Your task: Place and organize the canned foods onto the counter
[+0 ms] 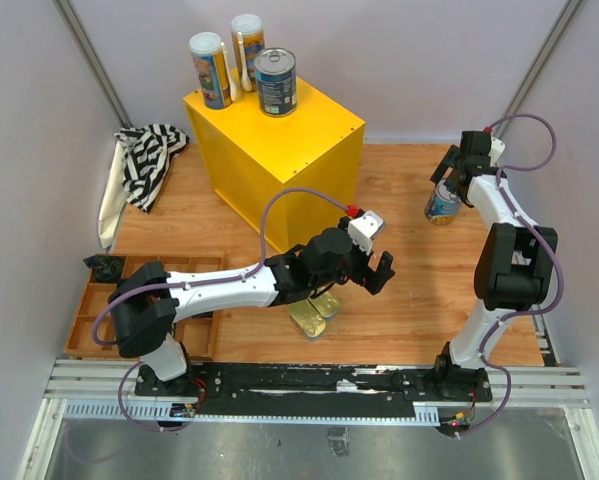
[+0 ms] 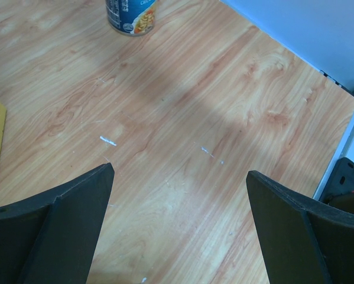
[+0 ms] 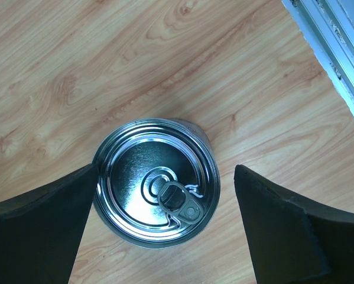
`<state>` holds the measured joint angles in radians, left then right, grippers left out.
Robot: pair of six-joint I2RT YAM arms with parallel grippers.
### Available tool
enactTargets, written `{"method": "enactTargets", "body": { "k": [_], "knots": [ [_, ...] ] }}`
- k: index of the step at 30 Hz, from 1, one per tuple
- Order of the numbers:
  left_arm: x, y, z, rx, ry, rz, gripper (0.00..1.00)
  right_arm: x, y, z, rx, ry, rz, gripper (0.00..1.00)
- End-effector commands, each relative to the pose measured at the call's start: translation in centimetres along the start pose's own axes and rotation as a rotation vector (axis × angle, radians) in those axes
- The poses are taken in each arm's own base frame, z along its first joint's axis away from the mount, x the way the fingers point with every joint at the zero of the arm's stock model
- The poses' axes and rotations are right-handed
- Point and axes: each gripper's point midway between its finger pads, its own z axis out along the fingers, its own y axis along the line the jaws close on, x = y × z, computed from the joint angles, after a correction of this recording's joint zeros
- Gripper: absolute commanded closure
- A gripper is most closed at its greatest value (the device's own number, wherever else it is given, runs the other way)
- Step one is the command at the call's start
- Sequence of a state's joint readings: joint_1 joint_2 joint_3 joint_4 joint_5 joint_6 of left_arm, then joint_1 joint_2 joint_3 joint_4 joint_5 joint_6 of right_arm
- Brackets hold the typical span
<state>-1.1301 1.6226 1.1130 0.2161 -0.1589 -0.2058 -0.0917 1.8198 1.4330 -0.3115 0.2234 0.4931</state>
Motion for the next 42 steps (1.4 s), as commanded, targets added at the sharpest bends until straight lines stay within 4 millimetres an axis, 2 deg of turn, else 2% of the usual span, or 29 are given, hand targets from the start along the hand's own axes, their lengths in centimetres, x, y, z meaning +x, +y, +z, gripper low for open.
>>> {"method": "enactTargets", "body": {
  "k": [1,4,12,15,23,29,36,42],
  "knots": [
    [-2.0,-1.1,0.3,0.034,-0.058,0.008,0.01,-1.0,0.5,-0.6,-0.048,-0.016,0.008,0.02],
    [-1.9,-1.3,0.5,0.04,-0.056,0.007,0.01,-1.9,0.6,-1.4,-0.058,-0.043,0.005,0.02],
    [-2.2,-1.7,0.9,0.057,-0.064,0.005,0.01,-1.9,0.7,-2.2,-0.075,-0.042,0.003,0.02],
    [-2.1,-1.7,0.9,0.058,-0.063,0.004,0.01,-2.5,0.9,-2.3,-0.084,-0.06,-0.005,0.02],
    [-2.0,-1.5,0.9,0.052,-0.061,0.013,0.01,-3.3,0.9,-1.1,-0.072,-0.047,-0.013,0.02],
    [-1.9,-1.3,0.9,0.047,-0.059,0.019,0.01,-3.5,1.1,0.9,-0.067,-0.022,-0.02,0.02],
    [-1.7,-1.2,0.5,0.041,-0.056,0.002,0.01,-1.2,0.9,2.7,-0.062,0.062,-0.032,0.02],
    [-1.2,-0.9,-0.1,0.026,-0.043,-0.032,0.01,2.0,0.9,2.7,-0.096,0.148,-0.034,0.02]
  ]
}}
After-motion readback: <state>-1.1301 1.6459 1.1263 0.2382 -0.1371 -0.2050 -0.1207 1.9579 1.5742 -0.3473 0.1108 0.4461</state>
